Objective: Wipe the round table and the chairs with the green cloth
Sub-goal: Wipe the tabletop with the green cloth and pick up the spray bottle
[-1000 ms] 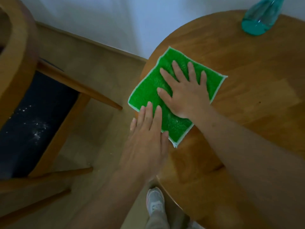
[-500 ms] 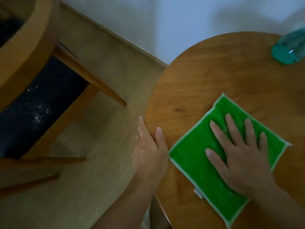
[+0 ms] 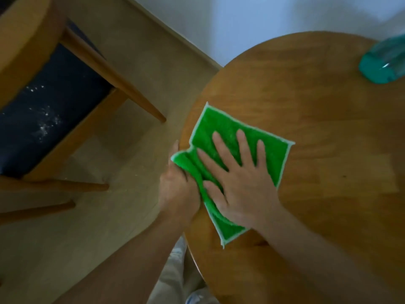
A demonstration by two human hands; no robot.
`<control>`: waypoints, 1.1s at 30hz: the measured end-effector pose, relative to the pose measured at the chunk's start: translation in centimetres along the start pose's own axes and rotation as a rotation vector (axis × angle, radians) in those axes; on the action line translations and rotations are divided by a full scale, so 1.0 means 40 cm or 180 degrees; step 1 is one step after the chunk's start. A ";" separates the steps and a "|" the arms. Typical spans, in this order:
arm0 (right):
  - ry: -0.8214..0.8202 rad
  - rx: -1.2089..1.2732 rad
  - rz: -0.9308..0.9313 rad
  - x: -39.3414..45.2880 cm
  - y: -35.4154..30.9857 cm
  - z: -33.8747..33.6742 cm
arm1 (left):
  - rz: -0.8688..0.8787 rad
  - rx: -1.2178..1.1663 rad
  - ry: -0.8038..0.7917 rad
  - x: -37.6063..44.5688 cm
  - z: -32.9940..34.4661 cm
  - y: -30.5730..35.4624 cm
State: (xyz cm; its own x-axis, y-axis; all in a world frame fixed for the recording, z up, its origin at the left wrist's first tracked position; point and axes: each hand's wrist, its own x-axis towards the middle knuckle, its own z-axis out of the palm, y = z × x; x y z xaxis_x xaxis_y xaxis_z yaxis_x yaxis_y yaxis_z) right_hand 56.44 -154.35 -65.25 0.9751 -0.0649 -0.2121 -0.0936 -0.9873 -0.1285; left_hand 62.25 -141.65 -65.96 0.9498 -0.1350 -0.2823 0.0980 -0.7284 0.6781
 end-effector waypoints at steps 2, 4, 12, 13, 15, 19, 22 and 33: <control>-0.0098 0.0070 -0.0300 -0.017 0.005 0.007 | 0.0086 -0.0002 0.0046 -0.004 0.000 0.000; 0.0048 -0.0029 -0.0361 0.063 0.046 -0.009 | 0.0098 -0.0044 0.0169 -0.003 0.007 0.000; 0.0394 0.0279 0.1110 0.378 0.123 -0.069 | 0.0052 -0.0172 0.0144 0.008 0.012 -0.008; 0.0408 0.0262 0.0968 0.351 0.086 -0.058 | 0.0044 -0.0229 0.0189 0.010 0.012 -0.010; 0.0416 0.0254 0.0613 0.268 0.016 -0.040 | -0.0047 -0.0428 0.0332 0.008 0.012 -0.014; 0.0307 0.0195 0.0344 0.014 -0.092 0.018 | -0.0714 -0.1316 0.0647 -0.002 0.008 -0.025; 0.0185 0.0327 0.0313 -0.174 -0.157 0.059 | 0.0063 -0.0601 0.0142 -0.047 -0.003 -0.041; 0.0475 0.0202 0.1589 -0.260 -0.011 0.067 | 0.1384 0.1760 -0.0706 -0.093 -0.007 0.010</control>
State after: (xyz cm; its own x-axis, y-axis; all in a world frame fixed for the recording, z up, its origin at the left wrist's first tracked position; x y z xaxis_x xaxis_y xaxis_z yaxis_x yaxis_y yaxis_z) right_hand 45.82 -152.84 -65.58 0.8263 -0.5498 -0.1226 -0.5617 -0.8204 -0.1065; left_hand 58.83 -141.25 -64.43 0.7805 -0.5788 -0.2363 -0.4936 -0.8025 0.3354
